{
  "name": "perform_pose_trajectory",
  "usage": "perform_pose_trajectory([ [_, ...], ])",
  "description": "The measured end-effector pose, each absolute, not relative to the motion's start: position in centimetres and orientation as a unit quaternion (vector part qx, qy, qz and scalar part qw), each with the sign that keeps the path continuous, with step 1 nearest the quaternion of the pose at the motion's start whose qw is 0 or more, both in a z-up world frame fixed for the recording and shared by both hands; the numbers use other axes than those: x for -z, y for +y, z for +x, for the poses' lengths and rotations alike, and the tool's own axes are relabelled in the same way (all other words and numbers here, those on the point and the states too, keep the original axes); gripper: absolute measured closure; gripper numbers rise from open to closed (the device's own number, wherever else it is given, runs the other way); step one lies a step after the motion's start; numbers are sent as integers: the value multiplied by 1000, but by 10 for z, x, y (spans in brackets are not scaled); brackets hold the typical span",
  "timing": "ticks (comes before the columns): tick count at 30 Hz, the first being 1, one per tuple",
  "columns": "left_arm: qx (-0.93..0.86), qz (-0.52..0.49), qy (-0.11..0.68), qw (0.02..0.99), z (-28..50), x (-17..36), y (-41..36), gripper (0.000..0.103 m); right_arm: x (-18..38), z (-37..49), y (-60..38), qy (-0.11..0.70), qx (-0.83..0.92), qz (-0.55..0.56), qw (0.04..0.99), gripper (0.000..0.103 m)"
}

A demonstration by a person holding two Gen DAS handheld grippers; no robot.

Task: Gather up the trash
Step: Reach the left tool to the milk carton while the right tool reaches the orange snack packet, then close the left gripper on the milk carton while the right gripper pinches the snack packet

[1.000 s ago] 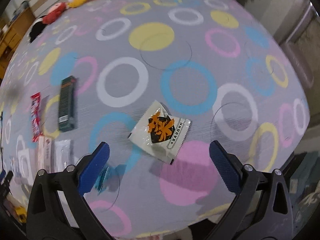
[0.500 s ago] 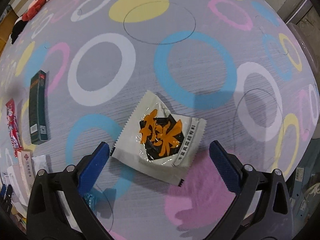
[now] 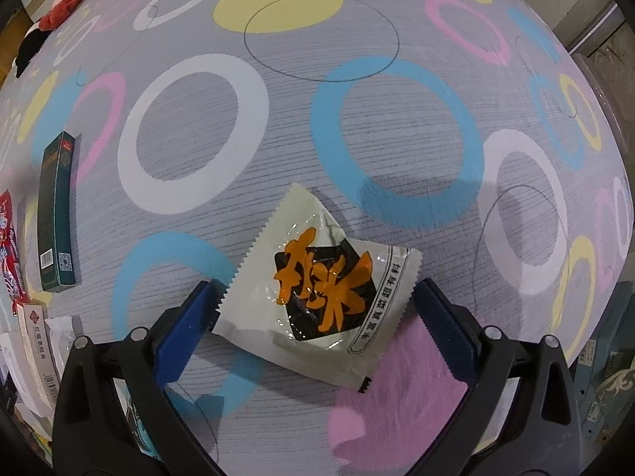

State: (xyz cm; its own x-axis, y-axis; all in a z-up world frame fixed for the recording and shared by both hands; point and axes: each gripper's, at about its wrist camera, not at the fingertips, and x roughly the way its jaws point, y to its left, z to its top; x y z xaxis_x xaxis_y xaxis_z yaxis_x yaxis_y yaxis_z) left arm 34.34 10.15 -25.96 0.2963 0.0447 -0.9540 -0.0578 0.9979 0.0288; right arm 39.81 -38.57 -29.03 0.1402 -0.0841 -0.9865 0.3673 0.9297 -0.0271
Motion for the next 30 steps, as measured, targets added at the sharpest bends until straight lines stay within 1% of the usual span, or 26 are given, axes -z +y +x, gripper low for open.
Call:
perform_pose_trajectory([
  [2, -26, -11, 588, 808, 344, 255, 101, 34, 291, 402, -383, 639, 150, 108, 747, 6],
  [3, -25, -11, 587, 809, 344, 254, 101, 37, 291, 404, -382, 638, 151, 109, 747, 8],
  [6, -26, -5, 585, 810, 345, 252, 98, 38, 285, 387, -390, 639, 150, 109, 746, 12],
  [8, -25, -2, 584, 811, 346, 251, 97, 39, 285, 386, -392, 638, 148, 107, 748, 24],
  [9, -23, -4, 583, 812, 345, 249, 95, 39, 281, 386, -390, 635, 146, 107, 751, 36],
  [10, -21, -7, 580, 814, 345, 248, 95, 39, 276, 385, -390, 631, 145, 106, 754, 43],
  [11, -20, -7, 578, 816, 345, 246, 95, 39, 271, 385, -393, 631, 146, 103, 755, 55],
  [12, -20, -5, 577, 816, 345, 246, 96, 39, 270, 387, -390, 632, 144, 99, 755, 60],
  [14, -20, -10, 575, 818, 344, 244, 97, 39, 269, 392, -388, 634, 144, 95, 754, 62],
  [15, -20, -13, 574, 818, 344, 244, 98, 39, 269, 392, -388, 634, 144, 97, 754, 66],
  [16, -20, -14, 574, 819, 341, 243, 96, 39, 268, 393, -388, 633, 142, 99, 754, 78],
  [18, -15, -15, 571, 821, 339, 242, 97, 39, 264, 393, -388, 630, 141, 91, 758, 90],
  [24, 2, -14, 566, 824, 338, 239, 95, 40, 258, 394, -385, 626, 136, 85, 763, 92],
  [30, 0, -14, 554, 832, 335, 234, 96, 40, 251, 377, -375, 622, 129, 74, 769, 93],
])
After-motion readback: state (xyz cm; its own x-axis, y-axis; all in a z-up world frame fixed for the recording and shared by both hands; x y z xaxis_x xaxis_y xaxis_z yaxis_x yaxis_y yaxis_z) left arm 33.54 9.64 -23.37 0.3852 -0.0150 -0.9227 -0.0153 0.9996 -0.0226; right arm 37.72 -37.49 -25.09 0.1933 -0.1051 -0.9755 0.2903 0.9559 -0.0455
